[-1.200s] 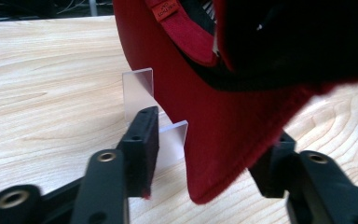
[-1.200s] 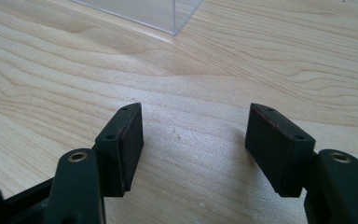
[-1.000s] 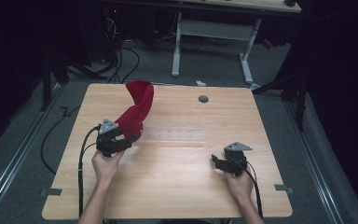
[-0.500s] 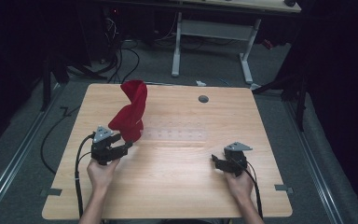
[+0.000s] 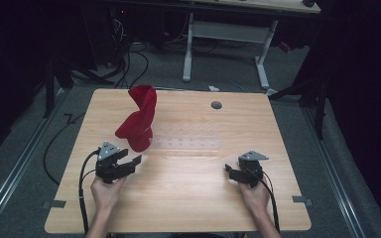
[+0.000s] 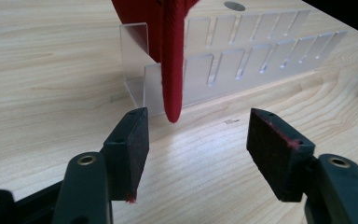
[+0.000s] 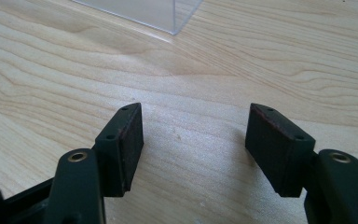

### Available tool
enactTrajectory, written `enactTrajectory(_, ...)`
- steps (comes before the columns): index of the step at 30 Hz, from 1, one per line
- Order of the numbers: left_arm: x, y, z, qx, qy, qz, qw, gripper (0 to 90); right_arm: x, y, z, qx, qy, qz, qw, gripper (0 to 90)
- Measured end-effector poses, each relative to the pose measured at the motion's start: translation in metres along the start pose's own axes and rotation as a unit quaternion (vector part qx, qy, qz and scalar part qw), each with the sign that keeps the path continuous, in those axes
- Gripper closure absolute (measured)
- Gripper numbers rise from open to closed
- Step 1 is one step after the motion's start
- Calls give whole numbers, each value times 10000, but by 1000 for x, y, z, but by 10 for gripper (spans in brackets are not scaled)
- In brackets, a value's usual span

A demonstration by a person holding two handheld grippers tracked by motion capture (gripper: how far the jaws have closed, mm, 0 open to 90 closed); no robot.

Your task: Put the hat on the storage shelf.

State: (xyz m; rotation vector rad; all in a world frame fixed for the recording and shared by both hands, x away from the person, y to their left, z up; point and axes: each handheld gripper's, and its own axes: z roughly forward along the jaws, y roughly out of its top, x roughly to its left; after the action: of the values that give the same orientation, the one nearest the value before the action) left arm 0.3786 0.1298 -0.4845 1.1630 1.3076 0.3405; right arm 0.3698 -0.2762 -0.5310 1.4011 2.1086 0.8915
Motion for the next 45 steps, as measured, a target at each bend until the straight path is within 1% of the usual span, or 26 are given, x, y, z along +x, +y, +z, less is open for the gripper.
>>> enactTrajectory(6, -3, -5, -3, 65, -75, 10, 10000, 384, 0, 0, 0, -1, -1, 0, 10000, 371)
enactTrajectory(8, -4, -6, -4, 80, -104, -14, 9999, 384, 0, 0, 0, 0, -2, 0, 10000, 370)
enactTrajectory(12, -5, -10, -3, 150, -106, -3, 9998, 383, 0, 0, 0, 0, -3, 2, 10000, 370)
enactTrajectory(14, -6, -12, -4, 186, -106, 36, 9998, 383, 0, 0, 0, 0, -3, 3, 10000, 370)
enactTrajectory(18, -8, -14, -4, 217, -128, 55, 9997, 382, 0, 0, 0, -2, -3, -1, 10000, 370)
enactTrajectory(22, -10, -18, -4, 232, -100, 54, 9997, 381, 0, 0, 0, -2, -4, -2, 10000, 369)
enactTrajectory(24, -11, -20, -4, 266, -119, 74, 9995, 379, 0, 0, 0, -2, -5, -1, 10000, 368)
enactTrajectory(26, -13, -22, -5, 273, -139, 42, 9995, 379, 0, 0, 0, -3, -5, 2, 10000, 369)
enactTrajectory(32, -16, -28, -4, 342, -178, 86, 9992, 379, 0, 0, 0, 0, -6, 1, 10000, 368)
enactTrajectory(45, -18, -40, 0, 454, -193, 6, 9988, 382, 1, 0, 0, 0, -6, 13, 10000, 368)
